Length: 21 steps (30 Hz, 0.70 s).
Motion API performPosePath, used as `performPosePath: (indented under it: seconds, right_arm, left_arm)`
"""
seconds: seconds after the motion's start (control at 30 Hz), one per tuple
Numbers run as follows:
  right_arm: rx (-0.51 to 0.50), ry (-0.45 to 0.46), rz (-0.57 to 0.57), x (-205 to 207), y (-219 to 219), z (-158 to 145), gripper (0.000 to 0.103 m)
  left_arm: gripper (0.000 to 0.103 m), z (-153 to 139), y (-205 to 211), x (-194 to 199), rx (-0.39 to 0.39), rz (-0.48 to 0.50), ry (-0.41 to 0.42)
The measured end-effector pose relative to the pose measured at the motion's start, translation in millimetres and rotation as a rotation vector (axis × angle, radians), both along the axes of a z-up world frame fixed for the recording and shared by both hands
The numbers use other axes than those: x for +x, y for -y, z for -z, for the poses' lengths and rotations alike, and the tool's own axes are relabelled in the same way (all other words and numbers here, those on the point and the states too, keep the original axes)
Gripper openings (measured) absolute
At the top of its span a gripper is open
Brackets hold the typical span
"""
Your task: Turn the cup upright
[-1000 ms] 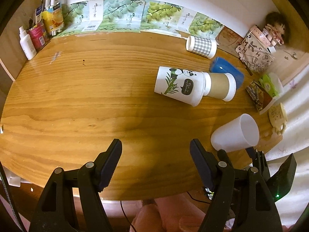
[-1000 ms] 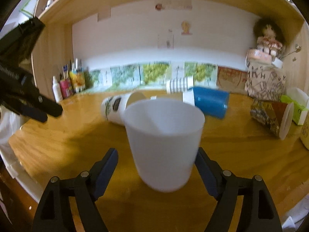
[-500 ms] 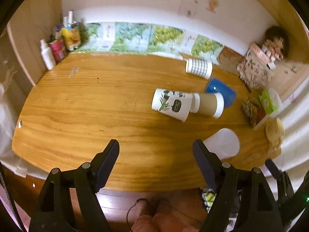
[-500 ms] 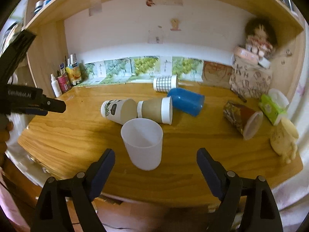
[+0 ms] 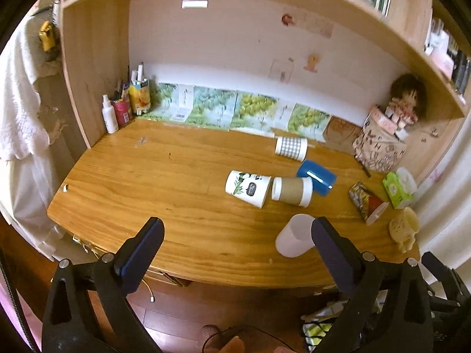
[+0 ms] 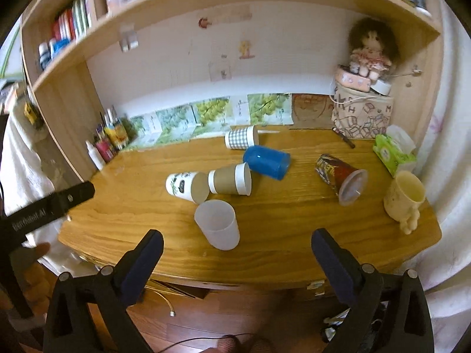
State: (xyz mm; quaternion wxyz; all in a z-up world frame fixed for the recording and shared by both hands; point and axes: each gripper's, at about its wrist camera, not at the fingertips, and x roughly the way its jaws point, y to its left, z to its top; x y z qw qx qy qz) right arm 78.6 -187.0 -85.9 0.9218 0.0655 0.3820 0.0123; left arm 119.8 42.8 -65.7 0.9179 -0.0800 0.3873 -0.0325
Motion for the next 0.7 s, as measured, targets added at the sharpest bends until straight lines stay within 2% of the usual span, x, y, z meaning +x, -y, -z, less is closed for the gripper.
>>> performPosePath:
  seconds: [0.1,0.37,0.7]
  right_arm:
    - [0.032,0.027,0.014,-16,6,-13,0.101]
    - [0.018,0.163,0.011,-50,8,-42,0.102]
    - [-0.026,0.301,0.020,-78,8,-58,0.102]
  left_arm:
    - [0.102,-10,4,-15,0.017,-0.010,0.049]
    - [0.102,-33,14,-45,0.062,-0.022,0.179]
    - [0.102,-49,26,-76,0.125,-0.052,0.317]
